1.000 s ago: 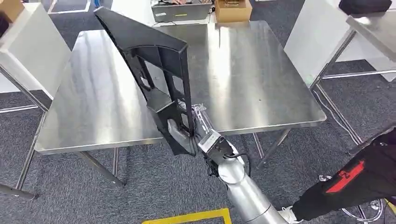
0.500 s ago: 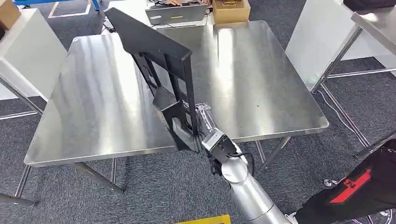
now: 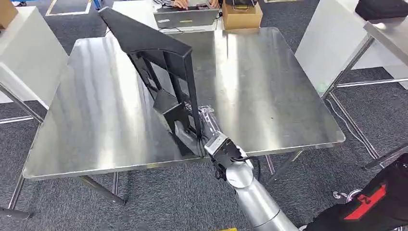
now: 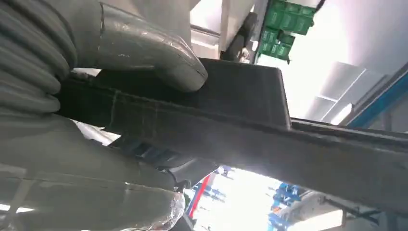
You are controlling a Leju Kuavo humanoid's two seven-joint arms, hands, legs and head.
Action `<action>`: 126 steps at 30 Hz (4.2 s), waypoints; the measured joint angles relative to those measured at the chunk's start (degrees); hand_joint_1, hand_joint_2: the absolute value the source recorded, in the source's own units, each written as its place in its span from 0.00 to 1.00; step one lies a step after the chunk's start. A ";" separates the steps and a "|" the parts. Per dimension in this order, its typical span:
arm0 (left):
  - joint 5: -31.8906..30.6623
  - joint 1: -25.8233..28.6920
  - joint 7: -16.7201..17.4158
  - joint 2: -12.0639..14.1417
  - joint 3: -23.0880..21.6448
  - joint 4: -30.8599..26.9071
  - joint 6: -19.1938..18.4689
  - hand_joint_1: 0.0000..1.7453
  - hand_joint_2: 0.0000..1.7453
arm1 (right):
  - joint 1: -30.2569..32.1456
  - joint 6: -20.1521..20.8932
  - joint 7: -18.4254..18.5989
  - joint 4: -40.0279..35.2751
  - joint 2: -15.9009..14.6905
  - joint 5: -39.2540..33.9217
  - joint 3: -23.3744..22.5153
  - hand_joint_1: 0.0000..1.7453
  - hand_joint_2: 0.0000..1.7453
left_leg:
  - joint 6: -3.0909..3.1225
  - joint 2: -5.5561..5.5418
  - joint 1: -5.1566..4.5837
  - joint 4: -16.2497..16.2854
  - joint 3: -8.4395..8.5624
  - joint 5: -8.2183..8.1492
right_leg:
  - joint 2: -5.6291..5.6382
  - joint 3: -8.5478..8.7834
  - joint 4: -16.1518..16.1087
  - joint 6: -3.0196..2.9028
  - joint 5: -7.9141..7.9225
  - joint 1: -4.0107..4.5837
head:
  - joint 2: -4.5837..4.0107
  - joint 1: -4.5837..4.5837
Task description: Take the parts from the cabinet and place them on the table.
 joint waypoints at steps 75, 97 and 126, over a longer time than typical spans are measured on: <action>-4.83 -1.58 2.16 -0.79 -2.51 0.07 0.35 0.00 0.00 | -34.78 -10.25 40.24 70.33 -3.87 65.37 9.03 0.00 0.00 | -1.23 -0.12 -1.07 0.70 0.96 -1.85 | -0.07 -2.56 -2.85 0.35 5.43 -0.90 | 0.00 -0.02; -5.29 -1.96 4.20 -0.94 -2.51 0.07 0.35 0.00 0.00 | -34.68 -12.81 38.49 70.53 -3.56 67.34 6.54 0.00 0.00 | -1.23 -0.07 -1.07 0.70 0.99 -1.85 | -0.05 -2.54 -2.85 0.36 5.44 -0.90 | 0.00 -0.02; -3.52 0.53 2.56 -0.63 2.49 0.09 3.26 0.00 0.00 | -27.69 -26.53 16.56 29.43 8.87 54.71 5.20 0.00 0.00 | -1.23 -0.17 -1.07 0.68 0.99 -1.86 | -0.03 -2.56 -2.86 0.36 5.40 -0.84 | 0.00 -0.02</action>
